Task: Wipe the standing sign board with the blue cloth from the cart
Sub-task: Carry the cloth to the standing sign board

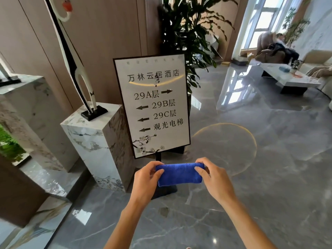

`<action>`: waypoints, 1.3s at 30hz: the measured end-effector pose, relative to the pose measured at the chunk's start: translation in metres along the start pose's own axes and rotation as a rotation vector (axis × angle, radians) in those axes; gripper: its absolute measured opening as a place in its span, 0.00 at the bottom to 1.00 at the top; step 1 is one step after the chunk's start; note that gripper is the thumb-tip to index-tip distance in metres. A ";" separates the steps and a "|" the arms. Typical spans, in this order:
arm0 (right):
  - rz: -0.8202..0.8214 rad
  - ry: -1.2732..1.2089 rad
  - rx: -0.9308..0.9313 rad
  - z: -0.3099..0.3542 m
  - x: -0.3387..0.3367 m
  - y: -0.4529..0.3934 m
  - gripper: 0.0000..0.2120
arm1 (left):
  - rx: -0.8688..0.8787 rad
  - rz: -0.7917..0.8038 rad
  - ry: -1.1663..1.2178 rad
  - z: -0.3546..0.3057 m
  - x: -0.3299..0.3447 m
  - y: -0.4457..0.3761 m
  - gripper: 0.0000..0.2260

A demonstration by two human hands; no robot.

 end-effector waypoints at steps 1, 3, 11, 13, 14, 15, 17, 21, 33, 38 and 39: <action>0.007 -0.013 -0.012 -0.004 -0.002 -0.016 0.02 | -0.007 -0.019 0.008 -0.001 0.005 -0.013 0.09; 0.022 -0.040 -0.037 -0.011 -0.008 -0.047 0.03 | -0.023 -0.051 0.023 -0.004 0.014 -0.039 0.08; 0.092 -0.007 -0.140 -0.040 -0.036 -0.149 0.04 | -0.080 -0.139 -0.025 -0.019 0.045 -0.118 0.11; 0.107 -0.032 -0.158 -0.044 -0.039 -0.168 0.05 | -0.111 -0.159 -0.018 -0.017 0.051 -0.131 0.08; 0.113 -0.056 -0.169 -0.045 -0.039 -0.176 0.05 | -0.126 -0.167 -0.014 -0.017 0.053 -0.137 0.08; 0.120 -0.075 -0.184 -0.046 -0.039 -0.184 0.05 | -0.134 -0.176 -0.011 -0.017 0.055 -0.142 0.09; 0.139 -0.089 -0.216 -0.048 -0.037 -0.197 0.05 | -0.138 -0.195 -0.013 -0.019 0.055 -0.152 0.12; 0.217 -0.218 -0.236 -0.049 -0.028 -0.222 0.05 | -0.166 -0.229 -0.013 -0.015 0.051 -0.172 0.15; 0.291 -0.600 -0.153 -0.026 0.018 -0.282 0.06 | -0.191 -0.256 0.128 0.022 0.018 -0.225 0.13; 0.273 -0.675 -0.078 -0.008 0.042 -0.314 0.07 | -0.176 -0.246 0.230 0.043 -0.001 -0.261 0.07; 0.266 -0.700 -0.069 -0.003 0.046 -0.320 0.07 | -0.177 -0.247 0.248 0.047 -0.005 -0.268 0.07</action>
Point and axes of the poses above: each hand's wrist, its own y-axis away from the middle knuckle, its own x-axis out of the palm, z = x × y, the point moved 6 cm from there along -y, towards the middle knuckle, and after that the axes turned 5 degrees about z, right-handed, at the moved point
